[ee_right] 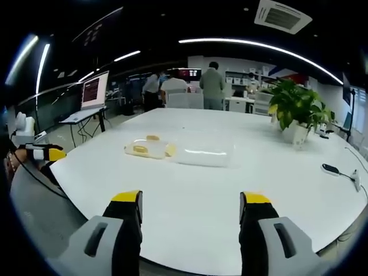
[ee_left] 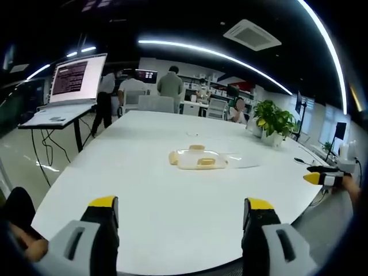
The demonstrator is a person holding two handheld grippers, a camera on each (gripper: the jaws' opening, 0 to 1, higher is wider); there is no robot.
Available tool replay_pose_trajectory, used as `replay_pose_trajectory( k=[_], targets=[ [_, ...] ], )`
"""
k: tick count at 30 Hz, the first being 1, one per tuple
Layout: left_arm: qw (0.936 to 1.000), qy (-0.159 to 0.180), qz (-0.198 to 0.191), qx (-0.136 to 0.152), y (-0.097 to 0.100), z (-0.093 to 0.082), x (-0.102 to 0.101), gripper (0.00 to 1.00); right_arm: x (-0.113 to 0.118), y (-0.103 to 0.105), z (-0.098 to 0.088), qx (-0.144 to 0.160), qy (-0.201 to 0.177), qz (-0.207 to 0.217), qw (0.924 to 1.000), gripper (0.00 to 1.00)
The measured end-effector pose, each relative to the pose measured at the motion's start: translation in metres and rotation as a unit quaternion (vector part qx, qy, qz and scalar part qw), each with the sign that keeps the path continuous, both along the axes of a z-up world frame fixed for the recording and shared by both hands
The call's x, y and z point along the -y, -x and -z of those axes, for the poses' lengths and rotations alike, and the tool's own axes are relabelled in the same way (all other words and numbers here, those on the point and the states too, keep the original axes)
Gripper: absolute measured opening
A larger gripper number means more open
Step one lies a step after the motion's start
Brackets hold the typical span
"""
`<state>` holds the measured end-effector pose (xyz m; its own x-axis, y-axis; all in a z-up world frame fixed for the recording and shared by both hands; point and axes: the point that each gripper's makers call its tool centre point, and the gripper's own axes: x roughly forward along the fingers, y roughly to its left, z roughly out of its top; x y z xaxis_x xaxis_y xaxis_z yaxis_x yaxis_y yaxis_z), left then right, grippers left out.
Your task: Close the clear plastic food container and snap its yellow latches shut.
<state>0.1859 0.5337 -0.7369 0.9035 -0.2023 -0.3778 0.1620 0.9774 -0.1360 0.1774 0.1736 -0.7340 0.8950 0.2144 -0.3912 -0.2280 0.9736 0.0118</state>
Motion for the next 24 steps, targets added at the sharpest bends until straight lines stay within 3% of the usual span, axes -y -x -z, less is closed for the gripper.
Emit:
replay_pose_trajectory(
  k=[16, 19, 22, 24],
  targets=[
    [0.9999, -0.012, -0.002, -0.002, 0.0003, 0.0006, -0.0018, 0.86, -0.0004, 0.0003, 0.0023, -0.007, 0.000, -0.002, 1.0000, 0.69],
    [0.9998, -0.017, -0.002, -0.001, 0.0003, 0.0002, -0.0023, 0.86, -0.0003, -0.0002, 0.0066, -0.020, 0.003, -0.008, 0.9998, 0.69],
    [0.9998, -0.019, -0.004, -0.003, 0.0001, 0.0003, -0.0028, 0.86, 0.0074, -0.0026, 0.0019, -0.012, -0.038, 0.018, 0.9990, 0.68],
    [0.9998, -0.019, -0.003, -0.005, 0.0001, 0.0010, -0.0025, 0.86, 0.0082, -0.0024, 0.0031, -0.015, -0.034, 0.016, 0.9992, 0.68]
  ],
)
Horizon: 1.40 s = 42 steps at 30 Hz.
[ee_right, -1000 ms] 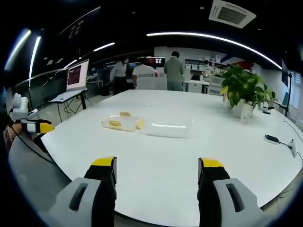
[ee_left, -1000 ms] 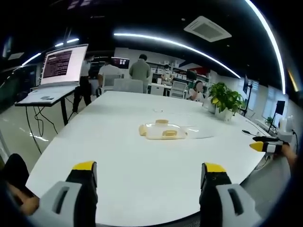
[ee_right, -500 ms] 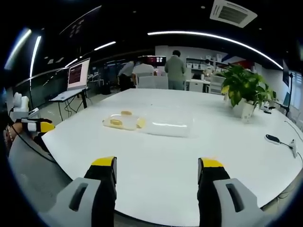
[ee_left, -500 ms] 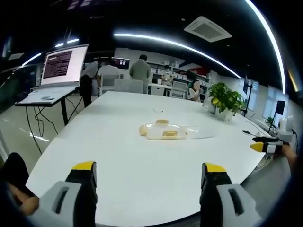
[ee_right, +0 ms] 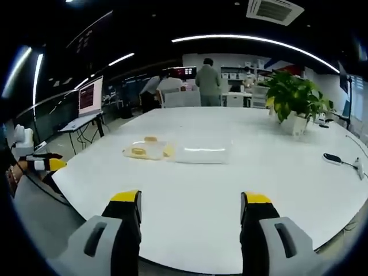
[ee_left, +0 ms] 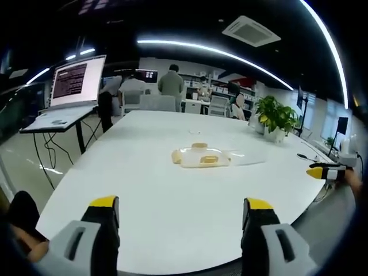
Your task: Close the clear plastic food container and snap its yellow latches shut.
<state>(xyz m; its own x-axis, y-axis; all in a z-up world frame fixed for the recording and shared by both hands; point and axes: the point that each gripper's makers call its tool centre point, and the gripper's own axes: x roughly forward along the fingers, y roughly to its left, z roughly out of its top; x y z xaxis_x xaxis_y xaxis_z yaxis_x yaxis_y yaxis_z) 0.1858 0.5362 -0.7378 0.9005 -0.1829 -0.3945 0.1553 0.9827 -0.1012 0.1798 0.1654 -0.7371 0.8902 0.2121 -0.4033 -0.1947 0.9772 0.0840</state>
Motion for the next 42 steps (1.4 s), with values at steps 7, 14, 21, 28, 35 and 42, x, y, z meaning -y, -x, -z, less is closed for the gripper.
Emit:
replay_pose_trajectory(
  k=[7, 14, 21, 28, 35, 42],
  targets=[
    [0.9995, 0.024, -0.020, -0.001, -0.009, -0.005, -0.013, 0.87, 0.000, -0.002, 0.006, -0.018, 0.012, -0.013, 0.9997, 0.67],
    [0.9985, 0.050, 0.006, 0.019, -0.032, -0.024, -0.014, 0.99, 0.005, -0.018, -0.001, -0.011, 0.026, -0.035, 0.9990, 0.73],
    [0.9959, 0.066, 0.061, -0.005, -0.052, -0.019, -0.003, 0.99, 0.008, -0.037, -0.012, 0.000, 0.038, -0.062, 0.9973, 0.69],
    [0.9910, -0.066, 0.110, -0.038, -0.071, -0.003, -0.016, 0.98, -0.024, -0.070, -0.021, 0.025, 0.002, -0.138, 0.9901, 0.67],
    [0.9840, -0.093, 0.147, -0.040, -0.098, -0.003, -0.007, 0.97, -0.046, -0.102, -0.012, 0.006, 0.052, -0.188, 0.9807, 0.73],
    [0.9799, -0.095, 0.171, -0.040, -0.134, -0.005, -0.001, 0.97, -0.062, -0.132, -0.009, 0.002, 0.115, -0.249, 0.9618, 0.68]
  ],
)
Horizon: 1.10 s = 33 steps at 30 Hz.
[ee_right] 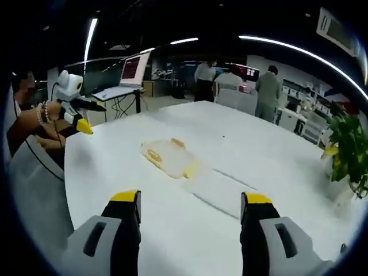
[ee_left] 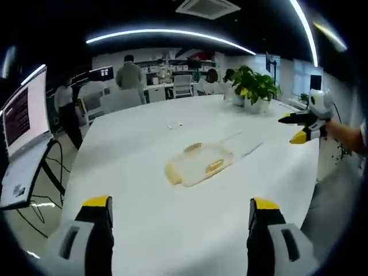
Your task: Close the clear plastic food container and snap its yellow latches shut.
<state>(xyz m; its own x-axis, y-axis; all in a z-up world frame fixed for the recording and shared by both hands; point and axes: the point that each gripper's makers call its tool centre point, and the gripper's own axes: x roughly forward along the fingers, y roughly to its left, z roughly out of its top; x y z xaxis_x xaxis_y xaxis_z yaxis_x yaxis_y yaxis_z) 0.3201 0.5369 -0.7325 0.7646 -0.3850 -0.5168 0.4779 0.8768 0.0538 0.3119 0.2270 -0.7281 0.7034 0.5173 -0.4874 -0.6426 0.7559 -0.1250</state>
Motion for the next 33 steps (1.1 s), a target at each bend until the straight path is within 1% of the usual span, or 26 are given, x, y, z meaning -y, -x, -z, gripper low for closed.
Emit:
replay_pose_trajectory(
  k=[1, 2, 3, 5, 6, 7, 8, 10, 12, 13, 18, 19, 21, 22, 23, 25, 27, 28, 29, 30, 31, 32, 33],
  targets=[
    [0.9999, 0.002, 0.011, 0.001, -0.007, 0.000, 0.003, 0.97, -0.004, -0.007, -0.004, 0.013, 0.005, -0.011, 0.9998, 0.67],
    [0.9999, 0.000, 0.014, 0.002, -0.012, 0.001, 0.003, 0.96, -0.007, -0.011, -0.006, 0.018, 0.009, -0.022, 0.9996, 0.66],
    [0.9997, -0.008, 0.023, -0.001, -0.018, 0.004, 0.004, 0.96, -0.010, -0.016, -0.007, 0.016, 0.017, -0.030, 0.9993, 0.66],
    [0.9992, -0.022, 0.030, -0.015, -0.026, 0.009, 0.004, 0.96, -0.012, -0.026, -0.008, 0.024, 0.026, -0.045, 0.9984, 0.65],
    [0.9983, -0.035, 0.042, -0.019, -0.031, 0.011, 0.005, 0.96, -0.015, -0.032, -0.007, 0.024, 0.032, -0.058, 0.9975, 0.64],
    [0.9974, -0.045, 0.051, -0.022, -0.034, 0.012, 0.005, 0.95, -0.017, -0.036, -0.007, 0.022, 0.036, -0.063, 0.9971, 0.63],
    [0.9960, -0.056, 0.065, -0.021, -0.040, 0.012, 0.007, 0.95, -0.020, -0.043, -0.005, 0.023, 0.046, -0.074, 0.9960, 0.62],
    [0.9951, -0.064, 0.073, -0.020, -0.049, 0.011, 0.009, 0.94, -0.026, -0.052, -0.004, 0.030, 0.058, -0.092, 0.9936, 0.62],
    [0.9938, -0.078, 0.076, -0.024, -0.061, 0.012, 0.009, 0.91, -0.031, -0.063, 0.001, 0.023, 0.079, -0.110, 0.9906, 0.63],
    [0.9923, -0.087, 0.084, -0.026, -0.067, 0.014, 0.010, 0.91, -0.035, -0.066, 0.002, 0.025, 0.083, -0.123, 0.9886, 0.63],
    [0.9882, -0.102, 0.109, -0.035, -0.088, 0.017, 0.020, 0.91, -0.050, -0.085, 0.004, 0.022, 0.100, -0.162, 0.9814, 0.61],
    [0.9856, -0.112, 0.120, -0.039, -0.093, 0.019, 0.023, 0.91, -0.053, -0.088, 0.006, 0.022, 0.112, -0.176, 0.9776, 0.60],
    [0.9801, -0.133, 0.143, -0.038, -0.101, 0.023, 0.028, 0.91, -0.058, -0.097, 0.009, 0.029, 0.127, -0.187, 0.9737, 0.60],
    [0.9783, -0.140, 0.147, -0.040, -0.104, 0.025, 0.029, 0.91, -0.061, -0.099, 0.011, 0.030, 0.133, -0.196, 0.9711, 0.60],
    [0.9742, -0.153, 0.159, -0.044, -0.108, 0.028, 0.031, 0.91, -0.065, -0.100, 0.014, 0.024, 0.139, -0.210, 0.9675, 0.60],
    [0.9704, -0.163, 0.173, -0.043, -0.113, 0.031, 0.035, 0.91, -0.069, -0.102, 0.020, 0.019, 0.148, -0.228, 0.9621, 0.61],
    [0.9635, -0.181, 0.191, -0.050, -0.117, 0.037, 0.038, 0.90, -0.074, -0.106, 0.027, 0.015, 0.165, -0.250, 0.9539, 0.61],
    [0.9569, -0.195, 0.210, -0.050, -0.118, 0.041, 0.041, 0.90, -0.077, -0.107, 0.033, 0.005, 0.179, -0.263, 0.9481, 0.60],
    [0.9532, -0.198, 0.222, -0.054, -0.118, 0.044, 0.044, 0.90, -0.081, -0.108, 0.035, 0.008, 0.181, -0.275, 0.9442, 0.58],
    [0.9506, -0.198, 0.232, -0.058, -0.118, 0.047, 0.046, 0.90, -0.085, -0.110, 0.037, 0.007, 0.183, -0.280, 0.9423, 0.57],
    [0.9449, -0.206, 0.245, -0.068, -0.119, 0.052, 0.046, 0.90, -0.088, -0.111, 0.042, 0.000, 0.192, -0.295, 0.9359, 0.57],
    [0.9395, -0.212, 0.259, -0.075, -0.120, 0.057, 0.047, 0.90, -0.091, -0.110, 0.050, -0.014, 0.200, -0.310, 0.9295, 0.58],
    [0.9340, -0.223, 0.267, -0.082, -0.121, 0.061, 0.045, 0.89, -0.093, -0.110, 0.055, -0.024, 0.203, -0.317, 0.9261, 0.59]
  ],
)
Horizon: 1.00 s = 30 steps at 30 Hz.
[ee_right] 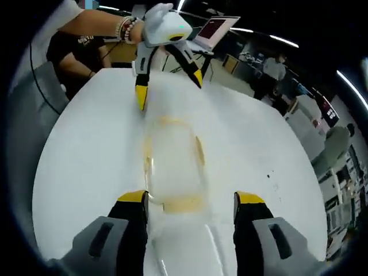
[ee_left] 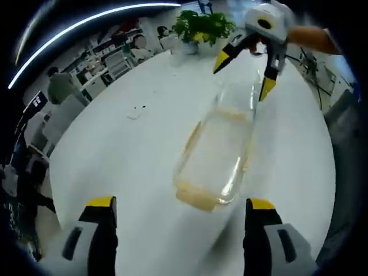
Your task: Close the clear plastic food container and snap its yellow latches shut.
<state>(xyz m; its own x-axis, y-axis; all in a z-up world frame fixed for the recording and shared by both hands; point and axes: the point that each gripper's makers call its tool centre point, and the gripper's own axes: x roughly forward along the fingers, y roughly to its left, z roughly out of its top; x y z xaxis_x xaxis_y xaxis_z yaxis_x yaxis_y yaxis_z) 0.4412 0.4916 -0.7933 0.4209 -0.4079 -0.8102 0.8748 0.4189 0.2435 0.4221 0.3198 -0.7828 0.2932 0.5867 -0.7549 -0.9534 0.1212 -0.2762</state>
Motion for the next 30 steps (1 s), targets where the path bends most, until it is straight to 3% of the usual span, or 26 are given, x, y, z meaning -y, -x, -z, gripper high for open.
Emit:
replay_pose_trajectory(
  k=[3, 5, 8, 10, 12, 13, 15, 19, 23, 30],
  targets=[
    [0.9992, -0.031, 0.019, -0.017, -0.004, 0.010, -0.004, 0.82, -0.002, -0.001, 0.016, -0.025, 0.030, -0.020, 0.9990, 0.60],
    [0.9989, -0.029, 0.020, -0.031, -0.012, 0.017, -0.003, 0.82, -0.003, -0.002, 0.024, -0.037, 0.046, -0.039, 0.9975, 0.58],
    [0.9959, -0.036, 0.038, -0.074, -0.005, 0.028, 0.000, 0.85, -0.003, -0.001, 0.036, -0.074, 0.064, -0.045, 0.9942, 0.58],
    [0.9930, -0.047, 0.066, -0.086, -0.002, 0.034, 0.004, 0.83, 0.004, -0.001, 0.047, -0.103, 0.092, -0.048, 0.9892, 0.59],
    [0.9900, -0.056, 0.086, -0.096, 0.000, 0.040, 0.006, 0.81, 0.007, -0.002, 0.054, -0.119, 0.111, -0.044, 0.9857, 0.53],
    [0.9897, -0.055, 0.089, -0.098, 0.001, 0.041, 0.007, 0.80, 0.001, -0.006, 0.053, -0.105, 0.098, -0.058, 0.9880, 0.50],
    [0.9870, -0.059, 0.101, -0.110, 0.003, 0.047, 0.010, 0.79, 0.002, -0.005, 0.054, -0.124, 0.107, -0.043, 0.9855, 0.45],
    [0.9846, -0.064, 0.115, -0.115, 0.000, 0.053, 0.013, 0.74, 0.000, -0.005, 0.058, -0.123, 0.112, -0.054, 0.9846, 0.52],
    [0.9819, -0.056, 0.119, -0.136, 0.001, 0.056, 0.011, 0.66, 0.003, -0.007, 0.057, -0.119, 0.124, -0.061, 0.9833, 0.48],
    [0.9810, -0.049, 0.135, -0.131, -0.001, 0.055, 0.014, 0.61, 0.007, -0.006, 0.066, -0.133, 0.143, -0.056, 0.9793, 0.38]
  ],
)
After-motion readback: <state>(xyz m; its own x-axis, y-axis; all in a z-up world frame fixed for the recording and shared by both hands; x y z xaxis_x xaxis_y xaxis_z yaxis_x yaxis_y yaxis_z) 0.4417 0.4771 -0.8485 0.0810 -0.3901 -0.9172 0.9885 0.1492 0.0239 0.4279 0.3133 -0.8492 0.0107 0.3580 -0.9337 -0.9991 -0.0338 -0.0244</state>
